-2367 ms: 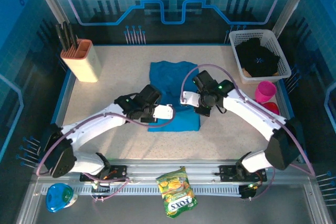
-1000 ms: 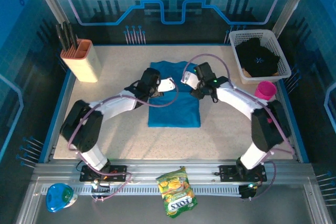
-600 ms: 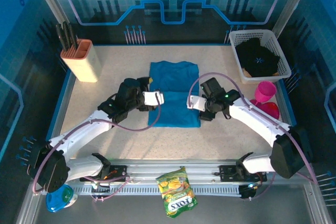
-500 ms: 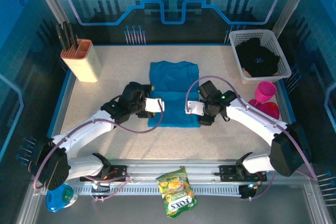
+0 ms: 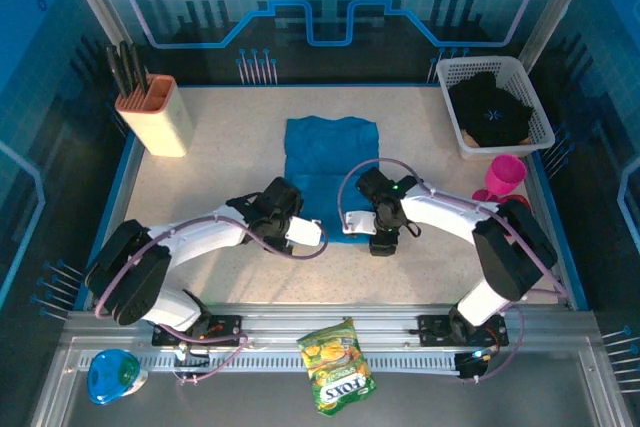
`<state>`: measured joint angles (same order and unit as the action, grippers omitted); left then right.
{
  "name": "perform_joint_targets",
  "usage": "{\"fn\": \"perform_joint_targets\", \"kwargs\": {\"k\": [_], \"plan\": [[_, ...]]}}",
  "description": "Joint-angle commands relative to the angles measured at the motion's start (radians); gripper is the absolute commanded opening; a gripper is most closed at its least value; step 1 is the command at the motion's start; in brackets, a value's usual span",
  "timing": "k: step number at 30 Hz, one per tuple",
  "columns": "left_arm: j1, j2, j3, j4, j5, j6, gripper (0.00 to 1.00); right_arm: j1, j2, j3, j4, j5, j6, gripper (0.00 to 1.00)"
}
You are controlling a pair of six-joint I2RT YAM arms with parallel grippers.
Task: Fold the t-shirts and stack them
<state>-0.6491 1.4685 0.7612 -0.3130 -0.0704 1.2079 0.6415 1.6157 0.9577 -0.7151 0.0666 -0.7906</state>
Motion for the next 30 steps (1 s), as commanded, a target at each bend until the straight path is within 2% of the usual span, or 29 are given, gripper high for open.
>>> {"fn": "perform_joint_targets", "kwargs": {"k": [1, 8, 14, 18, 24, 25, 27, 30], "plan": [[-0.001, 0.049, 0.024, -0.05, 0.037, 0.021, 0.91, 0.008, 0.048, 0.033, 0.006, -0.025, -0.003, 0.63], [0.009, 0.159, 0.075, -0.088, 0.031, 0.033, 0.85, 0.001, 0.113, 0.051, 0.029, -0.019, -0.006, 0.58], [0.017, 0.267, 0.131, -0.085, -0.037, 0.03, 0.65, -0.016, 0.142, 0.06, 0.035, -0.025, -0.012, 0.49], [0.021, 0.326, 0.168, -0.084, -0.076, 0.032, 0.5, -0.027, 0.145, 0.059, 0.042, -0.038, -0.021, 0.36], [0.033, 0.368, 0.197, -0.062, -0.117, 0.037, 0.07, -0.037, 0.132, 0.056, 0.034, -0.078, -0.041, 0.13], [0.034, 0.371, 0.198, -0.057, -0.122, 0.039, 0.03, -0.039, 0.128, 0.055, 0.03, -0.085, -0.044, 0.1], [0.034, 0.368, 0.196, -0.057, -0.132, 0.042, 0.0, -0.039, 0.114, 0.056, 0.017, -0.098, -0.051, 0.0], [0.033, 0.339, 0.186, -0.069, -0.133, 0.039, 0.0, -0.039, 0.084, 0.056, -0.005, -0.114, -0.053, 0.0]]}}
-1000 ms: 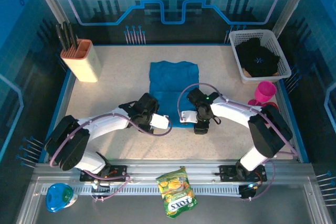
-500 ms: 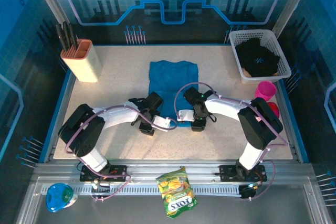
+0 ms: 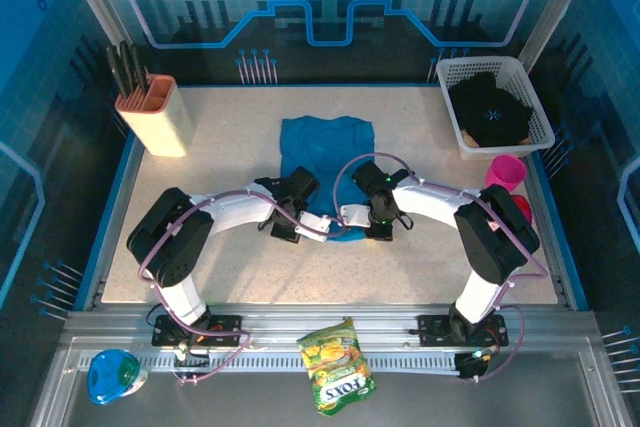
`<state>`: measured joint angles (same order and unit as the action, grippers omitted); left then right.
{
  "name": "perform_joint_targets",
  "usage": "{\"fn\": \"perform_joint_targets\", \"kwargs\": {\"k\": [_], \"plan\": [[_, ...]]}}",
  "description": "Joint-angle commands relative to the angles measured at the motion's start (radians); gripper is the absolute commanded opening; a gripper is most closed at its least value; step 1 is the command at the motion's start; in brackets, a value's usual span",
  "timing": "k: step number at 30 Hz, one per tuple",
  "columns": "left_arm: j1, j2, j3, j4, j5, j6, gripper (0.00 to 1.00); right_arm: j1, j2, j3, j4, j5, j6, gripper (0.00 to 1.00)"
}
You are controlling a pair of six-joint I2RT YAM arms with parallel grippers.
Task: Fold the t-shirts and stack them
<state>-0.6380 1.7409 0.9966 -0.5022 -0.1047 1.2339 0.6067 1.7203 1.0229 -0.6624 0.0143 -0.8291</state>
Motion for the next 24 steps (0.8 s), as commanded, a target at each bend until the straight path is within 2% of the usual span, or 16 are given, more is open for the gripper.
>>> {"fn": "perform_joint_targets", "kwargs": {"k": [1, 14, 24], "plan": [[0.022, 0.048, -0.055, 0.117, -0.096, 0.01, 0.0, -0.004, -0.031, -0.01, -0.066, -0.066, -0.015, 0.0], [-0.057, -0.383, -0.151, -0.051, -0.067, -0.038, 0.0, 0.057, -0.266, -0.021, -0.256, -0.082, 0.02, 0.0], [-0.256, -0.637, -0.124, -0.292, -0.166, -0.16, 0.0, 0.183, -0.506, -0.038, -0.445, -0.087, 0.119, 0.0]]}}
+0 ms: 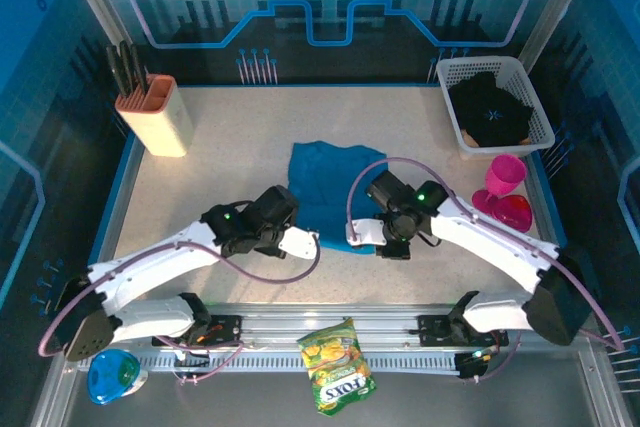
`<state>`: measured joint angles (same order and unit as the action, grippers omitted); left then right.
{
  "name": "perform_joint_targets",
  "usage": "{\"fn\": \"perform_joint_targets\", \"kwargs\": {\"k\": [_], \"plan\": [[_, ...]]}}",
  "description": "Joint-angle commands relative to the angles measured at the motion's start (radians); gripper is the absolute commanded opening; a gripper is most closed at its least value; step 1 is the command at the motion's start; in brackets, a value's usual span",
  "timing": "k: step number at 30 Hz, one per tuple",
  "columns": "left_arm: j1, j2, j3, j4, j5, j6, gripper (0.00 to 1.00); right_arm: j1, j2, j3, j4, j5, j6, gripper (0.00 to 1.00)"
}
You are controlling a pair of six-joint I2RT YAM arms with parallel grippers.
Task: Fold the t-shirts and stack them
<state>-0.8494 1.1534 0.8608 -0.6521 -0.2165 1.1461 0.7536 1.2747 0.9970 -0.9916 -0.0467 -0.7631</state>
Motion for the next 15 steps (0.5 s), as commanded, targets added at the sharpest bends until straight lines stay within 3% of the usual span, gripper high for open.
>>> {"fn": "perform_joint_targets", "kwargs": {"k": [1, 9, 15], "plan": [[-0.065, -0.062, 0.021, -0.165, -0.065, -0.089, 0.0, 0.049, -0.078, -0.012, -0.129, -0.023, 0.065, 0.0], [-0.208, -0.071, 0.103, -0.308, -0.171, -0.194, 0.0, 0.108, -0.191, 0.008, -0.206, -0.038, 0.15, 0.0], [-0.204, -0.069, 0.14, -0.25, -0.21, -0.092, 0.0, 0.083, -0.201, 0.037, -0.187, 0.005, 0.124, 0.0]]}}
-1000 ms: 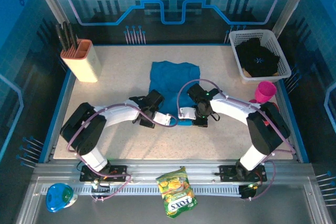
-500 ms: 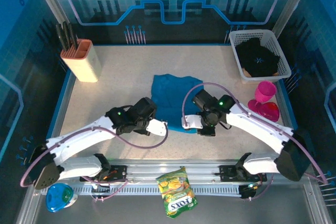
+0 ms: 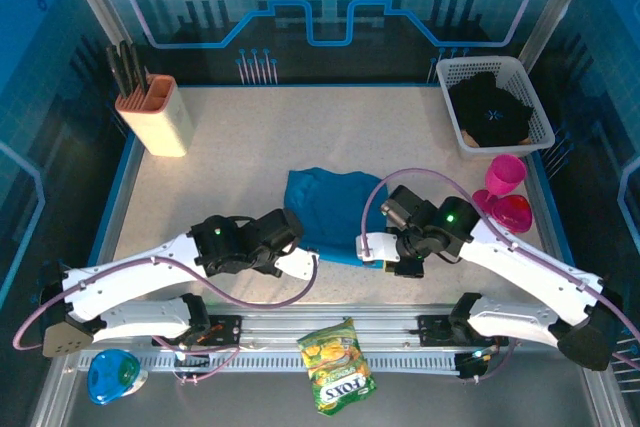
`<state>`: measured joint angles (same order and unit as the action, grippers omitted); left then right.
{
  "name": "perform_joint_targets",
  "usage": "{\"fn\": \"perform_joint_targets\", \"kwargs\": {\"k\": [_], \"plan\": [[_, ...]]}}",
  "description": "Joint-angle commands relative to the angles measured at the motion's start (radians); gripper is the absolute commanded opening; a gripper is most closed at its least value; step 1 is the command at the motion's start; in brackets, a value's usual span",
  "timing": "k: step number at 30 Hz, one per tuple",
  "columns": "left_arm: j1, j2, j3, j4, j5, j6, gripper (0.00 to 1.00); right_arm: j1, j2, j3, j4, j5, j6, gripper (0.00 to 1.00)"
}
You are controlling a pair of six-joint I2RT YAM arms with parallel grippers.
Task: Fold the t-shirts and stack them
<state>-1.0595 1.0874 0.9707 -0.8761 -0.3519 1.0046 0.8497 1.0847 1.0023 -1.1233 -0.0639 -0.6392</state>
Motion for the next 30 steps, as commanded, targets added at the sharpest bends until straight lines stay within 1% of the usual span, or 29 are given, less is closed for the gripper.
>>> {"fn": "perform_joint_targets", "kwargs": {"k": [1, 5, 7, 11, 16, 19, 22, 30], "plan": [[0.018, 0.0, 0.037, -0.006, -0.069, 0.069, 0.0, -0.028, -0.008, 0.036, -0.04, 0.03, -0.011, 0.0], [0.12, 0.049, 0.099, 0.036, 0.022, 0.122, 0.0, -0.12, 0.02, 0.068, 0.016, 0.001, -0.059, 0.0], [0.168, 0.082, 0.114, 0.063, 0.044, 0.158, 0.0, -0.168, 0.051, 0.088, 0.034, -0.01, -0.081, 0.0], [0.271, 0.162, 0.143, 0.135, 0.112, 0.211, 0.0, -0.25, 0.134, 0.122, 0.072, -0.002, -0.115, 0.0], [0.378, 0.268, 0.186, 0.215, 0.176, 0.245, 0.0, -0.343, 0.254, 0.167, 0.154, 0.014, -0.13, 0.0], [0.435, 0.347, 0.234, 0.237, 0.195, 0.247, 0.0, -0.37, 0.323, 0.183, 0.243, 0.081, -0.112, 0.0], [0.483, 0.42, 0.264, 0.28, 0.207, 0.254, 0.0, -0.393, 0.384, 0.187, 0.331, 0.116, -0.089, 0.0], [0.58, 0.598, 0.261, 0.481, 0.252, 0.24, 0.0, -0.426, 0.569, 0.199, 0.496, 0.173, -0.037, 0.0]]}}
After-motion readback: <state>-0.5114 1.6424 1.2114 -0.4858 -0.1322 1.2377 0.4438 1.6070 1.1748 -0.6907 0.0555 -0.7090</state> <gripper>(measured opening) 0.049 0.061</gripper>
